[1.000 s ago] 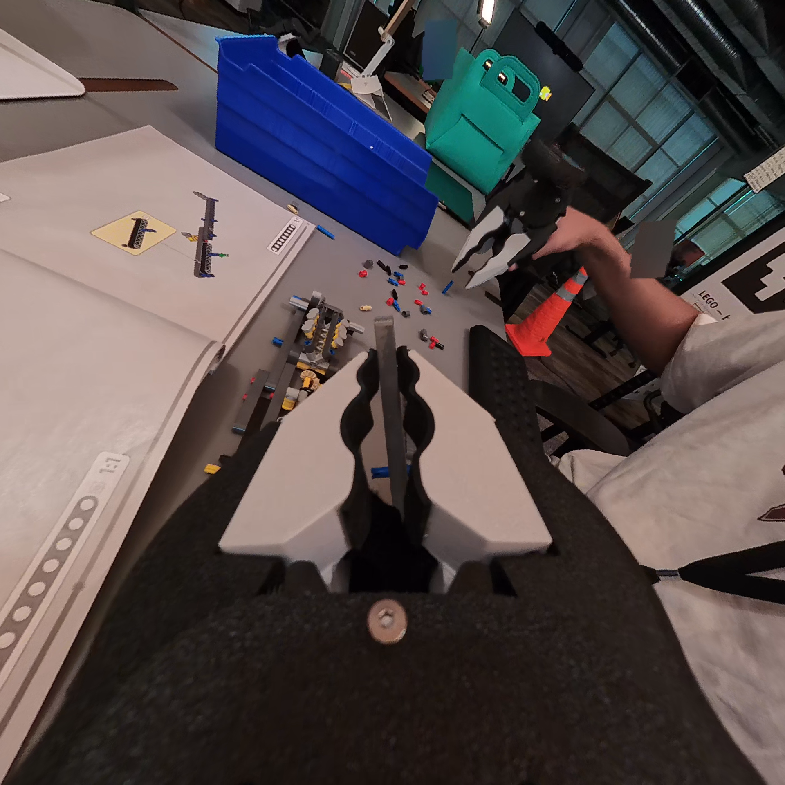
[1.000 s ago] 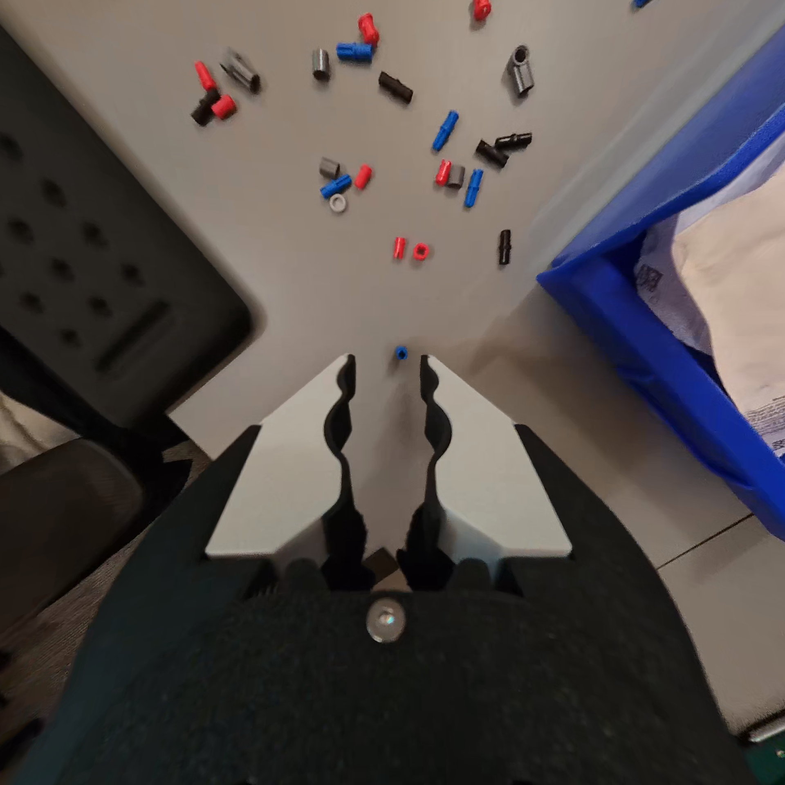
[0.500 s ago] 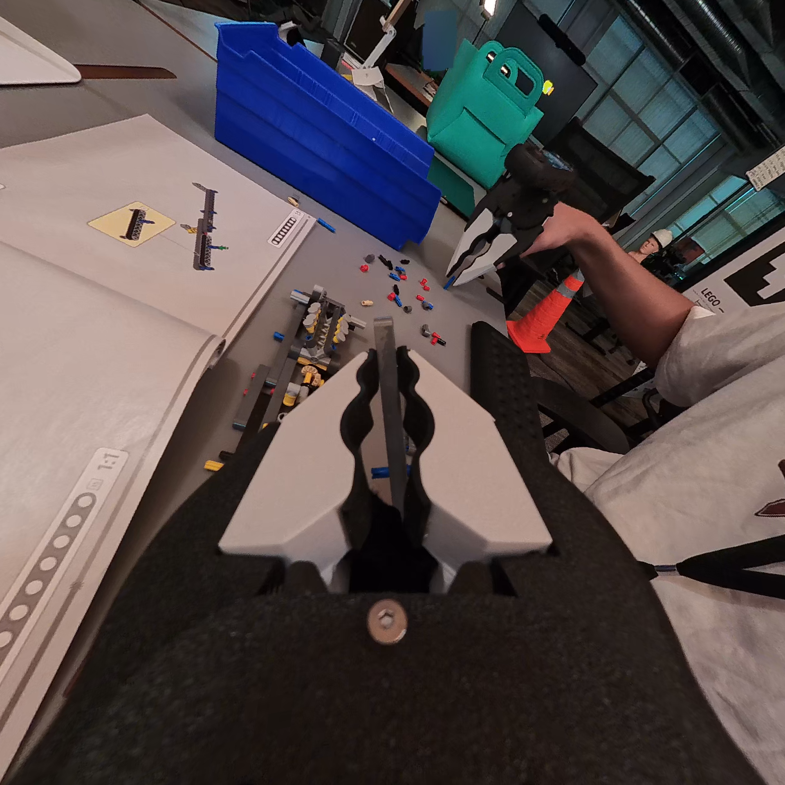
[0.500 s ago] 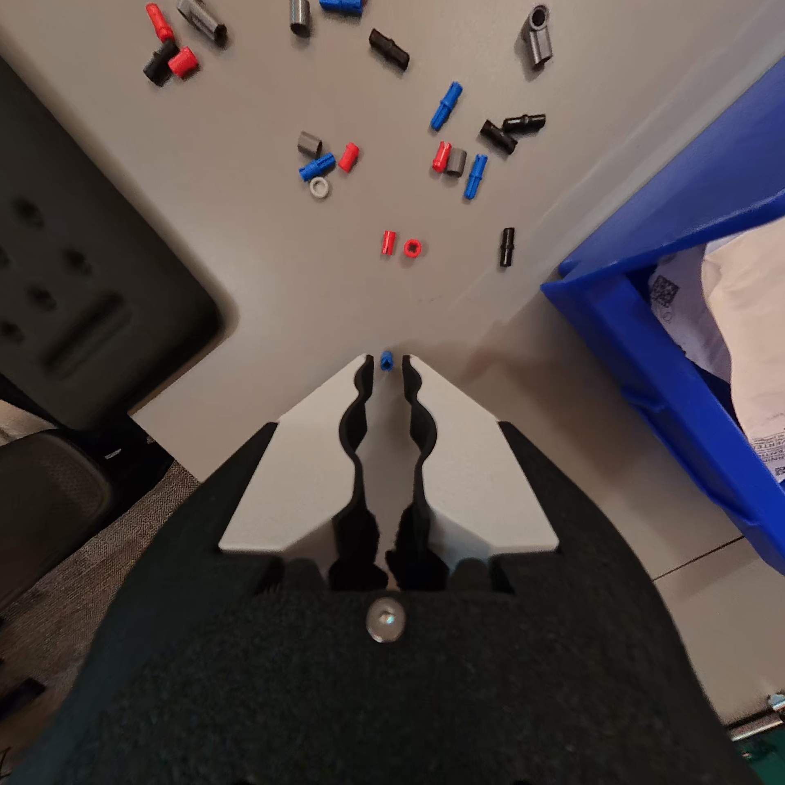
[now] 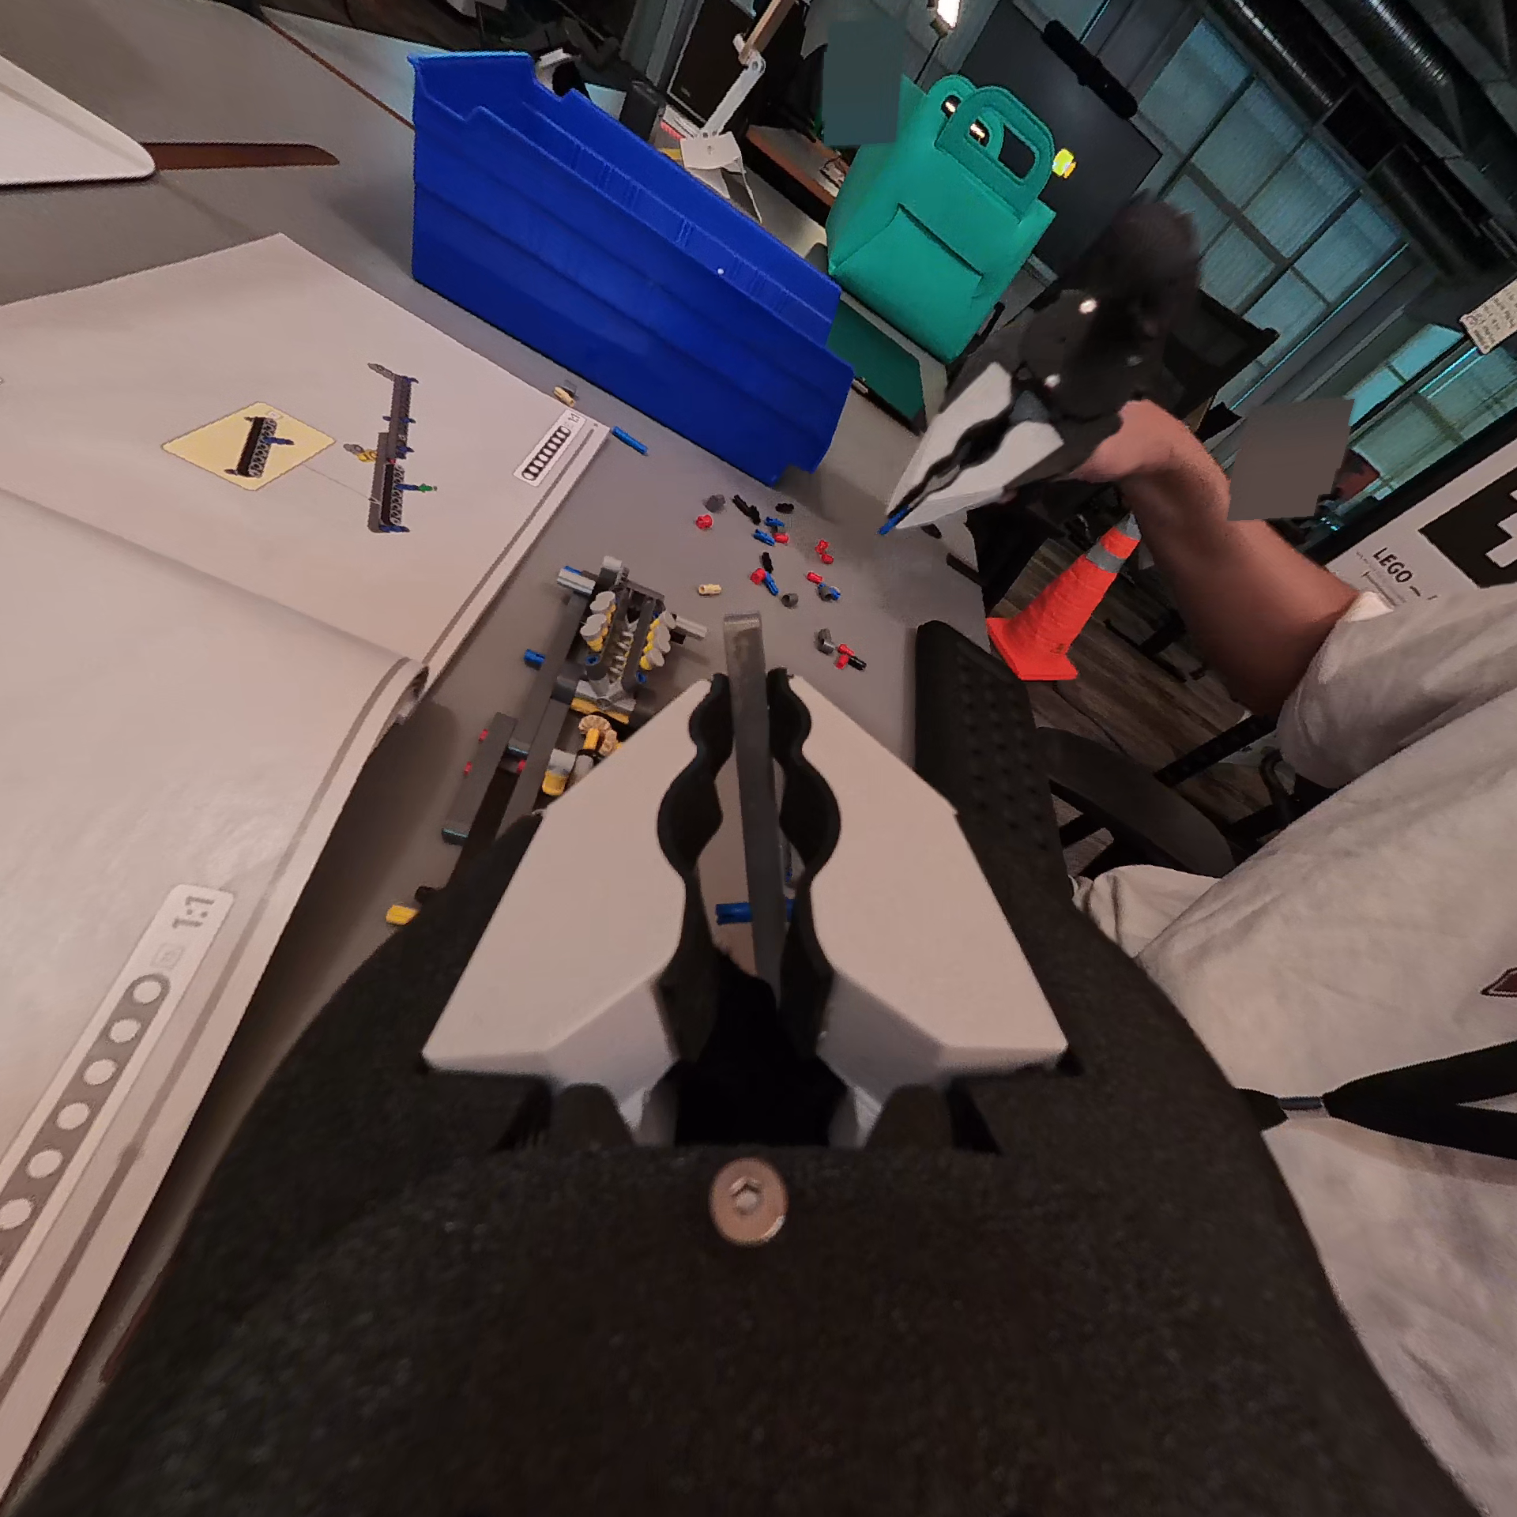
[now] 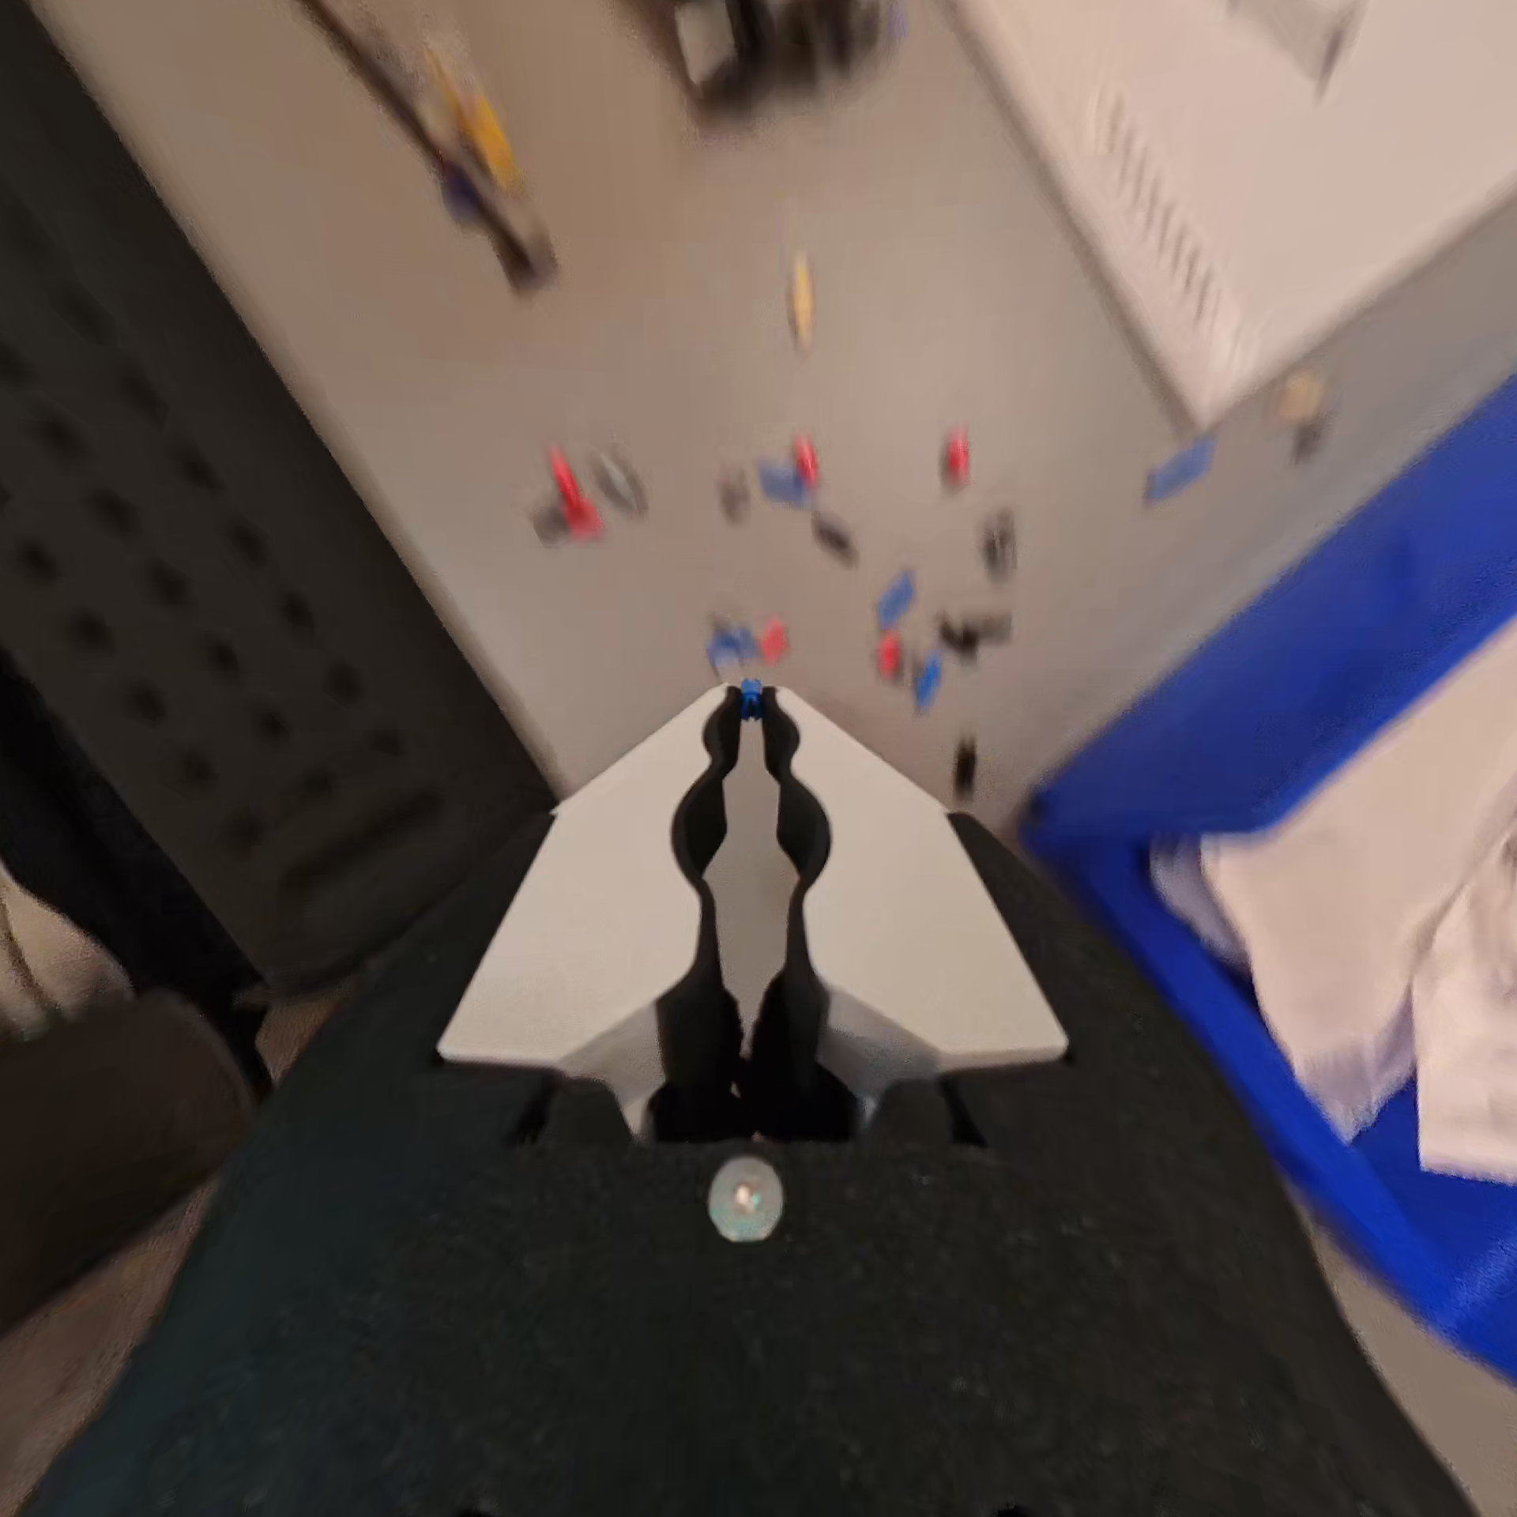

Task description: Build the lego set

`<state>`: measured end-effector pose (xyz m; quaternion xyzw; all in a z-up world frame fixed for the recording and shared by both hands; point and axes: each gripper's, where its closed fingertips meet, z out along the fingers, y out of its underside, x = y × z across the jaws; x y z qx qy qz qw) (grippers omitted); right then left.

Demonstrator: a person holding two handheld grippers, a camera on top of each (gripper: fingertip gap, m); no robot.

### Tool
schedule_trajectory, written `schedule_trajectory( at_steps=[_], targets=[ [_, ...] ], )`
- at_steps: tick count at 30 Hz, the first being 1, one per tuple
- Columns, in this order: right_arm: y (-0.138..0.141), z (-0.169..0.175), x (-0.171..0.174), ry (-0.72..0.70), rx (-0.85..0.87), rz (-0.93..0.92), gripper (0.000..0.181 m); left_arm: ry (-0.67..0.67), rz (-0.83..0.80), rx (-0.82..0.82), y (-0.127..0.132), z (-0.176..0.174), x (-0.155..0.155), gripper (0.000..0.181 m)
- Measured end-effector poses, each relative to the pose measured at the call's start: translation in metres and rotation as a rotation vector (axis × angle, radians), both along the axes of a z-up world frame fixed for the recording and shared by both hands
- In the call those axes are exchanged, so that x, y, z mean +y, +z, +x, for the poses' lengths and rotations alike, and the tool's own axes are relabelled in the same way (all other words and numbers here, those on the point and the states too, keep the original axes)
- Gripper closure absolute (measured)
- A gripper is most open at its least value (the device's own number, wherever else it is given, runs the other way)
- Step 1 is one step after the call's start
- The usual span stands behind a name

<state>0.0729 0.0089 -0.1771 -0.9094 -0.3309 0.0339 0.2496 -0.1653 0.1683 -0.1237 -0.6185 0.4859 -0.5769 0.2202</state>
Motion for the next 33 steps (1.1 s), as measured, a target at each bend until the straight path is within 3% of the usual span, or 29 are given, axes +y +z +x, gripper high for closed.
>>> schedule_trajectory(
  at_steps=[2,5,7,9,12,16,33],
  targets=[
    [0.027,-0.063,0.028,0.085,0.074,0.181,0.178,0.01,0.032,-0.003,0.0,0.003,-0.002,0.174],
    [0.061,-0.156,0.076,0.19,0.05,0.536,0.178,0.03,0.065,-0.033,0.004,0.008,-0.005,0.174],
    [0.081,-0.2,0.108,0.134,0.112,0.733,0.179,0.052,0.068,-0.06,0.007,0.011,-0.005,0.174],
    [0.091,-0.219,0.134,0.05,0.139,0.856,0.179,0.077,0.065,-0.087,0.011,0.013,-0.003,0.174],
    [0.096,-0.225,0.157,-0.023,0.114,0.933,0.179,0.114,0.062,-0.123,0.016,0.014,0.0,0.174],
    [0.091,-0.228,0.169,-0.053,0.119,0.897,0.178,0.151,0.101,-0.132,0.017,0.015,0.005,0.174],
    [0.089,-0.225,0.171,-0.083,0.133,0.893,0.178,0.214,0.231,-0.108,0.011,0.02,0.008,0.174]
  ],
)
